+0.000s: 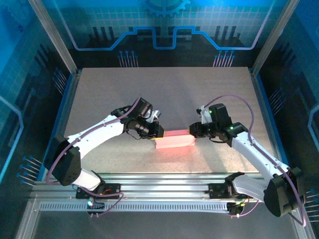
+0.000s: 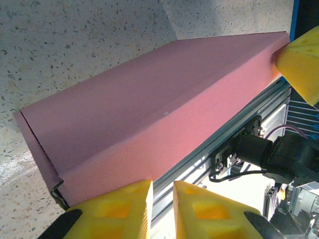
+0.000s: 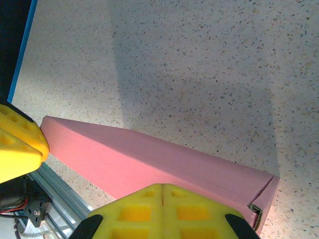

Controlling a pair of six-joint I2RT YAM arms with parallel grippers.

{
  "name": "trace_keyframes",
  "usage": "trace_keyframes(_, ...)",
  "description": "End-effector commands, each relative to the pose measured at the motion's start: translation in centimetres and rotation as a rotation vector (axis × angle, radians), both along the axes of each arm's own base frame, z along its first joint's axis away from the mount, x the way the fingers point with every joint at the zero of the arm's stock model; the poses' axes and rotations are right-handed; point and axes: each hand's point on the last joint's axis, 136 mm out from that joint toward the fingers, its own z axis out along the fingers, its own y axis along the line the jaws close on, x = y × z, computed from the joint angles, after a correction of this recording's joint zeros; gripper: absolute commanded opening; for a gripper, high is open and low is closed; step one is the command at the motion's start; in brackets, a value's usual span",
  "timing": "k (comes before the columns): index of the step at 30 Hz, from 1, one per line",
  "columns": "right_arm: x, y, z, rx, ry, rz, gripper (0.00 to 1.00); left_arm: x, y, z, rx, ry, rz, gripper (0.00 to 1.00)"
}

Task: Fold the paper box

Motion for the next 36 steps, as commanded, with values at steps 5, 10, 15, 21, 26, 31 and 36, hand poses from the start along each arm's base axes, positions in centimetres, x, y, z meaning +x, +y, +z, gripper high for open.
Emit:
trace_keyframes(5,-0.5,1.4,2.4,0.082,-0.016,0.073,0.08,0.2,0.2,1.5,-0.028,-0.03,0.02,0.22)
trace_keyframes(10,-0.2,1.7,4.3,0.113,-0.064,0.092,0.08,1.3,-0.3,4.7,-0.113,-0.104,0.049,0.25)
trace_keyframes(15,-0.1,1.3,5.6,0.132,-0.099,0.064,0.09,1.4,0.0,5.0,-0.111,-0.119,0.067,0.27)
trace_keyframes(21,-0.4,1.1,6.5,0.143,-0.134,0.054,0.11,1.7,0.4,4.5,-0.093,-0.143,0.09,0.28)
trace_keyframes(26,-0.3,0.6,6.6,0.097,-0.139,0.064,0.11,2.1,-0.4,4.2,-0.164,-0.147,0.104,0.27)
trace_keyframes(31,0.0,-0.2,5.2,0.059,-0.097,0.049,0.15,1.6,-0.2,4.5,-0.148,-0.171,0.065,0.28)
trace_keyframes(36,0.1,-0.5,3.1,0.037,-0.038,0.037,0.12,1.1,0.0,4.4,-0.128,-0.181,0.014,0.28)
